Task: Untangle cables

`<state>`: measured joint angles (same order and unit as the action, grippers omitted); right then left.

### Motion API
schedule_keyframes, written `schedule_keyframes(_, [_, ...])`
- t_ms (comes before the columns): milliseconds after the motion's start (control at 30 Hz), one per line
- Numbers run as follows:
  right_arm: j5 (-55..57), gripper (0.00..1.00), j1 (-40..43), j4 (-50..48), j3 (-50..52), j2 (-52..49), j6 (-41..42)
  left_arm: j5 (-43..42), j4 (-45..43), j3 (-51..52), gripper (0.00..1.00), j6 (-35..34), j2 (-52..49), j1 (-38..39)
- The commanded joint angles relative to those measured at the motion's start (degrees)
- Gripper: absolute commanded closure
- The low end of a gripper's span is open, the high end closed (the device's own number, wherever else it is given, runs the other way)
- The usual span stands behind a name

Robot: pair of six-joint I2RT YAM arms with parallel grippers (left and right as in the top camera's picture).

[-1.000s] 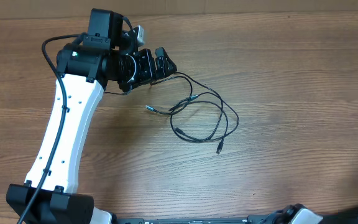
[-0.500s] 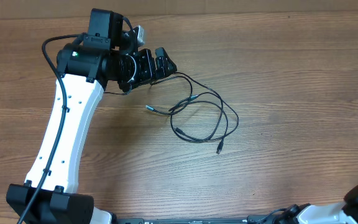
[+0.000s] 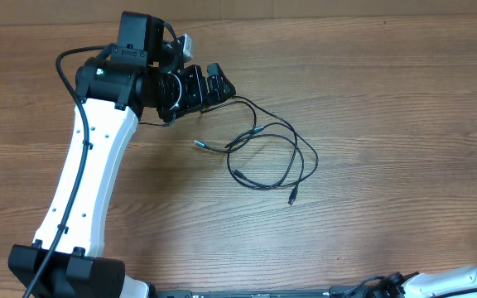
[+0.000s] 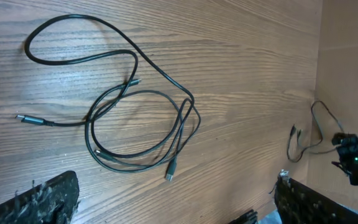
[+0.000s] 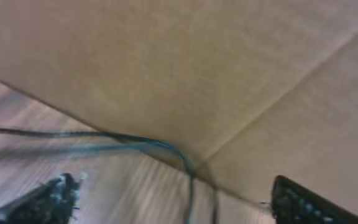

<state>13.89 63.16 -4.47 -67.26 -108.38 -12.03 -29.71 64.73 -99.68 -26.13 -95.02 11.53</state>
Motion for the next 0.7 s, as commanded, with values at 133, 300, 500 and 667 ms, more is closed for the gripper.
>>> schedule_keyframes(133, [-5.81, 0.00, -3.10, 9.46, -1.11, 0.66, 16.35, 0.35, -0.07, 0.24, 0.00, 0.85, -0.50, -0.26])
schedule_keyframes(300, [-17.11, 0.00, -9.60, 12.76, -1.11, 6.12, 16.90, 0.35, -0.07, 0.22, 0.01, 0.85, -0.50, -0.26])
schedule_keyframes(500, [-28.30, 0.00, -21.55, 14.43, -1.11, 16.59, 24.74, 0.35, -0.07, 0.24, 0.00, 0.85, -0.50, -0.26])
schedule_keyframes(667, [-34.34, 0.00, -32.89, 24.59, -1.11, 22.32, 30.25, 0.35, -0.07, 0.22, 0.00, 0.85, -0.50, -0.26])
